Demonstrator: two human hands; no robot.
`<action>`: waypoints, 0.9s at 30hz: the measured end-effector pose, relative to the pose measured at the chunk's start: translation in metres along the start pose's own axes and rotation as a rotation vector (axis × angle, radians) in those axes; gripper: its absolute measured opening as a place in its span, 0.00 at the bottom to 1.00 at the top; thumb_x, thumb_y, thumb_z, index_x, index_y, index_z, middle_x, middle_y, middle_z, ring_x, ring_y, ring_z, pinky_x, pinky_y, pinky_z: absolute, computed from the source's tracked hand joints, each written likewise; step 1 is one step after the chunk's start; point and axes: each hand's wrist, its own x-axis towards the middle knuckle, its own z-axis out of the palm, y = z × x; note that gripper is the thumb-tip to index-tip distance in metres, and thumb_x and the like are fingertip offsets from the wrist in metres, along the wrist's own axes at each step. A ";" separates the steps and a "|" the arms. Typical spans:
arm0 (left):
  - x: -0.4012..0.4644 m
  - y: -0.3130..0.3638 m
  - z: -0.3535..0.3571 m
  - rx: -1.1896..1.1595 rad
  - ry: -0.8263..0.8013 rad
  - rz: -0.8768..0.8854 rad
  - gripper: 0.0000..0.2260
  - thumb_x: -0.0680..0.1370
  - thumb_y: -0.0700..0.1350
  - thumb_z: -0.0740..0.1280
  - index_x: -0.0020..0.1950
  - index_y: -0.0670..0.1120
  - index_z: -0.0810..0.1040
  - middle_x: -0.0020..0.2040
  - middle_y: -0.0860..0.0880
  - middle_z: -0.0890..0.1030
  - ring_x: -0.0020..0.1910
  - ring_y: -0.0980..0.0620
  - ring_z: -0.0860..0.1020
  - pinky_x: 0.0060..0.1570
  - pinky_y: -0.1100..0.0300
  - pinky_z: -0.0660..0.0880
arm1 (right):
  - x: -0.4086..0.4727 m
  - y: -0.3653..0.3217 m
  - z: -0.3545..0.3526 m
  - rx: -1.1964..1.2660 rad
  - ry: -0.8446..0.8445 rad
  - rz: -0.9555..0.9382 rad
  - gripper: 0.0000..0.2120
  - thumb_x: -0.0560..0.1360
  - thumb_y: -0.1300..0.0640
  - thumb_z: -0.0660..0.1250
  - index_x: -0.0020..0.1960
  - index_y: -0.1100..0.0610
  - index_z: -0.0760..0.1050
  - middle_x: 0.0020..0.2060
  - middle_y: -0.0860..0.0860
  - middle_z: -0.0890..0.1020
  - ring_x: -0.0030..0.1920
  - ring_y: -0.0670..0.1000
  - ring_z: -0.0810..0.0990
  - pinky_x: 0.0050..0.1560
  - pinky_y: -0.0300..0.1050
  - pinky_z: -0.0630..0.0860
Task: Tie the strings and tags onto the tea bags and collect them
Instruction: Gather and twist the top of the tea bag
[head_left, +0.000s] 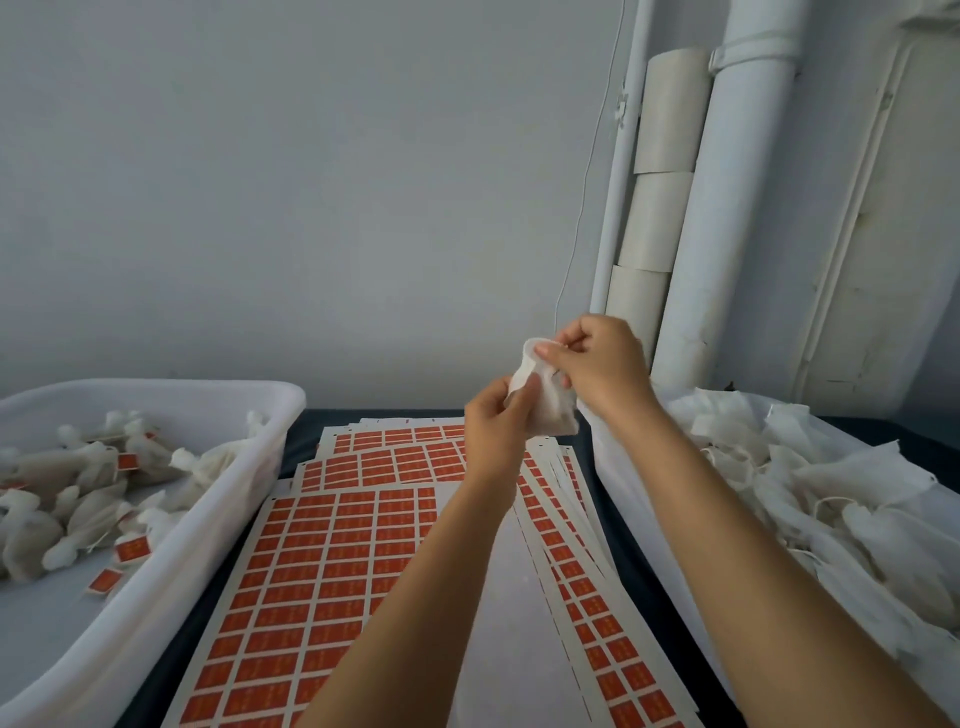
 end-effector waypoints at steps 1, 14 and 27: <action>-0.002 -0.003 -0.008 0.012 0.003 -0.014 0.07 0.79 0.49 0.64 0.43 0.49 0.78 0.40 0.51 0.79 0.41 0.54 0.78 0.38 0.65 0.76 | -0.004 0.003 0.008 0.061 -0.029 0.034 0.07 0.72 0.57 0.71 0.42 0.59 0.75 0.37 0.56 0.81 0.34 0.52 0.78 0.40 0.47 0.77; -0.031 -0.050 -0.104 0.237 0.143 -0.289 0.17 0.80 0.55 0.56 0.68 0.52 0.67 0.55 0.57 0.70 0.48 0.58 0.71 0.45 0.67 0.69 | -0.078 0.061 0.102 0.470 -0.306 0.334 0.02 0.76 0.62 0.66 0.46 0.58 0.77 0.35 0.51 0.83 0.34 0.47 0.84 0.32 0.35 0.78; -0.032 -0.073 -0.113 0.524 0.042 0.005 0.03 0.76 0.49 0.67 0.44 0.52 0.76 0.39 0.54 0.79 0.38 0.55 0.79 0.32 0.72 0.72 | -0.103 0.083 0.125 0.357 -0.231 0.082 0.05 0.74 0.60 0.67 0.48 0.52 0.77 0.42 0.46 0.83 0.39 0.41 0.83 0.38 0.32 0.78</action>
